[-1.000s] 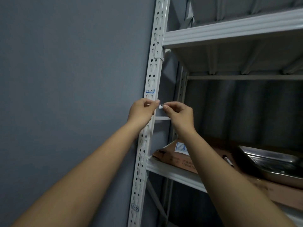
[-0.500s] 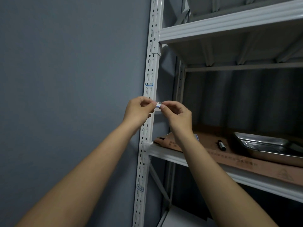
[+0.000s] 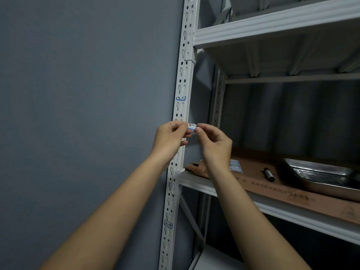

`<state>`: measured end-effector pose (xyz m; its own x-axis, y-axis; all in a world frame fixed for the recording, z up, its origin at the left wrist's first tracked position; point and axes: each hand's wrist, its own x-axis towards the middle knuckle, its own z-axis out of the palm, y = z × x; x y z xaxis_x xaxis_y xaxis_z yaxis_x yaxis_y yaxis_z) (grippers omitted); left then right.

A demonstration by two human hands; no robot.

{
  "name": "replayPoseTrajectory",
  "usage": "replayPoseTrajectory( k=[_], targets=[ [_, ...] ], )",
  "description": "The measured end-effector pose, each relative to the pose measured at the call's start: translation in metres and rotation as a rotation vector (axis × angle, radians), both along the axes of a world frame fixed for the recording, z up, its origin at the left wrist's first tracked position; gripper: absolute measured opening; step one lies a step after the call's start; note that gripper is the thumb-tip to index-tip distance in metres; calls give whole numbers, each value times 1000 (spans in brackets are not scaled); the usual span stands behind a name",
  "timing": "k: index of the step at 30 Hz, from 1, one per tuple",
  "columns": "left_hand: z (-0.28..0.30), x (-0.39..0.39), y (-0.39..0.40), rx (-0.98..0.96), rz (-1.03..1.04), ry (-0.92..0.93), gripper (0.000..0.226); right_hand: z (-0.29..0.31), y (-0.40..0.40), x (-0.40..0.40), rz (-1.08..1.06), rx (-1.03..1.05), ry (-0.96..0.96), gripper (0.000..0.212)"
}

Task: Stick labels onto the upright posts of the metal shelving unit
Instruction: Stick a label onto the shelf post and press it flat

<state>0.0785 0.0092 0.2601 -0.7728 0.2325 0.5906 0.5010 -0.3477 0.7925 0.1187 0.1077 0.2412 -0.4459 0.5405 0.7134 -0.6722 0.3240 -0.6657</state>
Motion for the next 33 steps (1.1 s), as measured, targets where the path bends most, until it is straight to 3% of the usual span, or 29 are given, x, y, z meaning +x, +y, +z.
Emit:
replayPoseTrajectory(
  k=[9,14,17,25,29,33],
  targets=[
    [-7,-4,4,-27,59,84,15,-5,-6,-8,179,-119,-42,12],
    [-9,-6,6,7,129,111,15,-8,-10,-13,112,-260,0,11],
    [-10,-7,7,19,166,119,13,-6,-11,-13,49,-239,35,8],
    [-5,-7,13,2,180,142,15,-6,4,-4,127,-108,5,17],
    [-4,1,25,-59,111,166,18,-1,21,6,254,-158,10,14],
    [-1,11,40,-127,25,199,13,-1,39,18,220,-154,12,10]
  ],
)
